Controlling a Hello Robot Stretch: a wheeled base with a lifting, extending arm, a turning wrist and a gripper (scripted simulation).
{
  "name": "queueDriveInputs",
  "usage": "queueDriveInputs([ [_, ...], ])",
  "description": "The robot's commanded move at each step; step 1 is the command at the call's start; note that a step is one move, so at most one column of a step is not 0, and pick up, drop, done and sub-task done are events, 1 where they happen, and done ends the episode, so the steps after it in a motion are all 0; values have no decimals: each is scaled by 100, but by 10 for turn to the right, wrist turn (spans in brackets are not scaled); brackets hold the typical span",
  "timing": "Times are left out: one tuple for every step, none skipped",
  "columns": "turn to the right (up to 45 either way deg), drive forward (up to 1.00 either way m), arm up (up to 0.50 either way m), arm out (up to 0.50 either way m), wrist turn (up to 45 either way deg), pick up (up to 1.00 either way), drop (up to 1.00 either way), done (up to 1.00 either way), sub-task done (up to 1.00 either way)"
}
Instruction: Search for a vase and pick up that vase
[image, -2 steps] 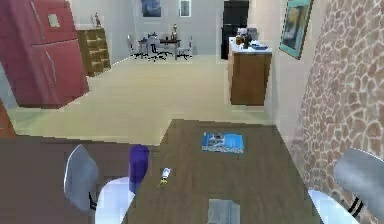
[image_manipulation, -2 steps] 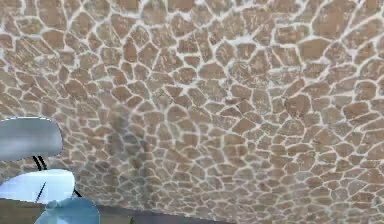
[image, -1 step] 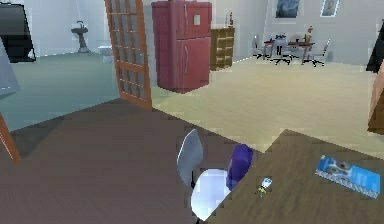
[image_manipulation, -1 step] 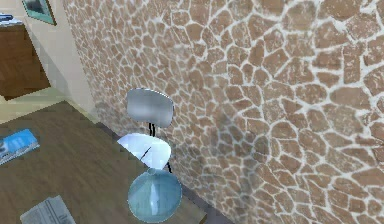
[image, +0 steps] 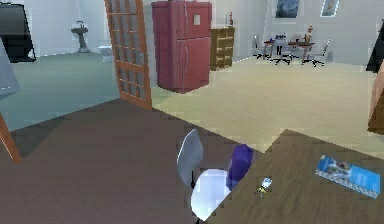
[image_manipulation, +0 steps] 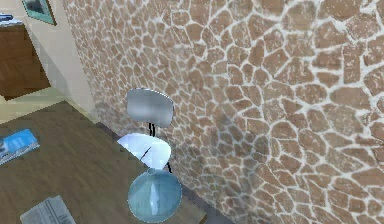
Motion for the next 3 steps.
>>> queueDriveInputs([
  [0,0,38,0,0,0,0,0,0],
  [0,0,0,6,0,0,0,0,0],
  [0,0,0,0,450,0,0,0,0],
])
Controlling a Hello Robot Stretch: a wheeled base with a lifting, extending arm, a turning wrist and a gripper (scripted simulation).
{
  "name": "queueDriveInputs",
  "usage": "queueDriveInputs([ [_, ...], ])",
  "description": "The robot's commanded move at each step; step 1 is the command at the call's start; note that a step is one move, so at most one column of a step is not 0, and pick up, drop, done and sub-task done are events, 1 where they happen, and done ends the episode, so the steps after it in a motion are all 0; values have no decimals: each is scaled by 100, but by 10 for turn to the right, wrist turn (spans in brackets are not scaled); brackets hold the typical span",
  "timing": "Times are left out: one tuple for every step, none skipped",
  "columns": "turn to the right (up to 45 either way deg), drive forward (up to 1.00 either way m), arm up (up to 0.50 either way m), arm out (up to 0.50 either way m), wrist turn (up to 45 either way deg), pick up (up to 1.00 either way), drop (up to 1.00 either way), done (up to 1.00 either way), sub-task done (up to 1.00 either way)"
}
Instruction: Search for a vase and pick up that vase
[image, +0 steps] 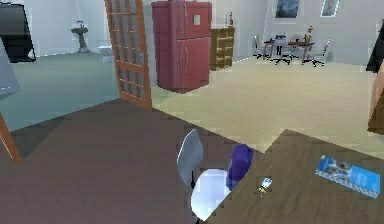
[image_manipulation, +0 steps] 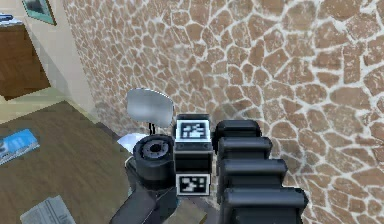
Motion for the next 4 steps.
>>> queueDriveInputs([
  [0,0,0,0,450,0,0,0,0],
  [0,0,0,0,450,0,0,0,0],
  [0,0,0,0,300,0,0,0,0],
  [0,0,-30,0,0,0,0,0,0],
])
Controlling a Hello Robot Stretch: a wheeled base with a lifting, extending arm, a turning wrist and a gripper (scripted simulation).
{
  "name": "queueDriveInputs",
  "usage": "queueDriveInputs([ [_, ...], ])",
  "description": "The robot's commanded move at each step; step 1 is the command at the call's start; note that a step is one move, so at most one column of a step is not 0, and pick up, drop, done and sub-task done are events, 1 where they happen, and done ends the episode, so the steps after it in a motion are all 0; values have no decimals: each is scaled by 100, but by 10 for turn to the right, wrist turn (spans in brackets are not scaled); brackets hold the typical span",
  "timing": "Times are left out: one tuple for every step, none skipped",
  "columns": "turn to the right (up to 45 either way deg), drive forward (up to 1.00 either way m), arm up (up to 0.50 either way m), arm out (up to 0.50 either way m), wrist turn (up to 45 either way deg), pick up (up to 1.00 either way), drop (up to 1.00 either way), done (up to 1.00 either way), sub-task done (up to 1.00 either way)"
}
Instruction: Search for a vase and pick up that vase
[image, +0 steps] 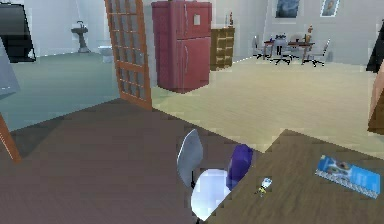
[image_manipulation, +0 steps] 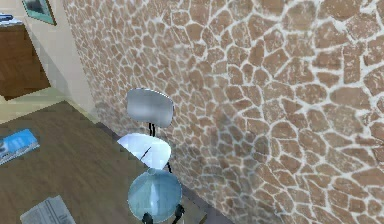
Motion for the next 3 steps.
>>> queueDriveInputs([
  [0,0,0,0,0,100,0,0,0],
  [0,0,10,0,0,0,0,0,0],
  [0,0,0,0,0,0,0,100,0],
])
